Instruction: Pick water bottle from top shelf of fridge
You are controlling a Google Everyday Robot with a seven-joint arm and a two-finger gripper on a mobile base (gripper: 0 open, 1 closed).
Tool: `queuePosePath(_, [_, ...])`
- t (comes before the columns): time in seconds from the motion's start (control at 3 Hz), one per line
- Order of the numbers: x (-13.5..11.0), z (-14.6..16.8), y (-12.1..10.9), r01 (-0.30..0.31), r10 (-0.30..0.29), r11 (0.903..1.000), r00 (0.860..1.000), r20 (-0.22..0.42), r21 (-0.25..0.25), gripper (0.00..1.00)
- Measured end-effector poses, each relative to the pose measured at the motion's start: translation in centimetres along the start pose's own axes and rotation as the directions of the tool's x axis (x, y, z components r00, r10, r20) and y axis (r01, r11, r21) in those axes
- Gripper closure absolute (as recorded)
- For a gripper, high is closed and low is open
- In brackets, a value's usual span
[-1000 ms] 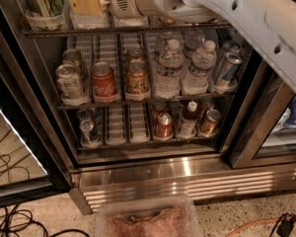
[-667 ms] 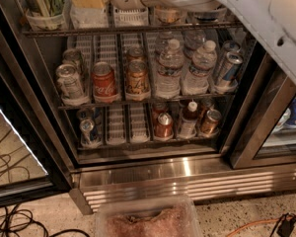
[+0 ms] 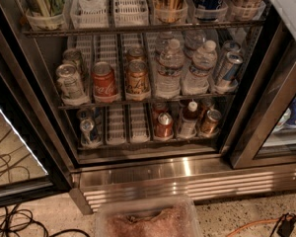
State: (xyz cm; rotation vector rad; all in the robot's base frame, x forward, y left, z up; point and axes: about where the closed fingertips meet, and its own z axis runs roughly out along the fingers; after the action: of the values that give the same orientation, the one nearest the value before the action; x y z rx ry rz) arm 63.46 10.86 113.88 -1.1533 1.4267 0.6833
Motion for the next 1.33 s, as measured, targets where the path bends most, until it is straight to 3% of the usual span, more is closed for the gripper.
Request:
queuePosePath(0.33, [0.8,-2.0,2.3,-0.016,0.014,0.9994,0.999,-0.05,-0.032,1.0])
queuePosePath(0.67, [4.9,-3.8,4.7,-0.084,0.077,0.9956,0.986,-0.145,-0.042,1.0])
queuePosePath(1.33, [8.7,-5.7,6.7,-0.158,0.145,0.9866,0.965,-0.219,-0.042,1.0])
